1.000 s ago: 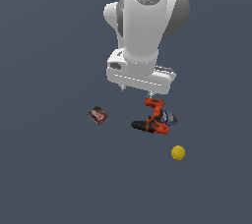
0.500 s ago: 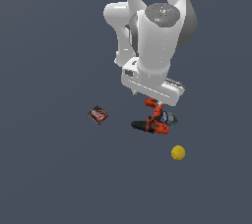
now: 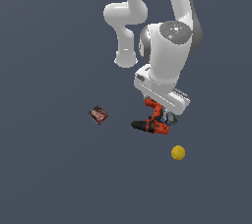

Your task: Pick up a designated object from a clutter of objects.

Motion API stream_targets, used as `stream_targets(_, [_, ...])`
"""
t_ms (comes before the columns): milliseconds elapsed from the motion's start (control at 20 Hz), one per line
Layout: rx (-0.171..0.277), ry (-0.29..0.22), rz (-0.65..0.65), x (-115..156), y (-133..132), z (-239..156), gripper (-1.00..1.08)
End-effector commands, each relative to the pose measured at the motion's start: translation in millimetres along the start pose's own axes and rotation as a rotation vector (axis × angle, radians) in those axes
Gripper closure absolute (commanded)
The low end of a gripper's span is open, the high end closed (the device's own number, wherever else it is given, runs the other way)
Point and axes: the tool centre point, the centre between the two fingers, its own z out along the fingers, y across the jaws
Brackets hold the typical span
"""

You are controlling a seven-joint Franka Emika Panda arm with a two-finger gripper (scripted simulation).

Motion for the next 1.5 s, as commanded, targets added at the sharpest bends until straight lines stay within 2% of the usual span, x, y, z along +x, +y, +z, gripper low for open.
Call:
stream_targets(0, [0.001,0.000,0.058,-6.6,-6.2,8.7,-0.92])
stream_targets(750, [0.007,0.012,0.395,-46.4,-36.4,59.0,-0.92])
stream_targets(1450, [0.019,0.041,0.686,-79.9,-54.4,99.7,-0.92])
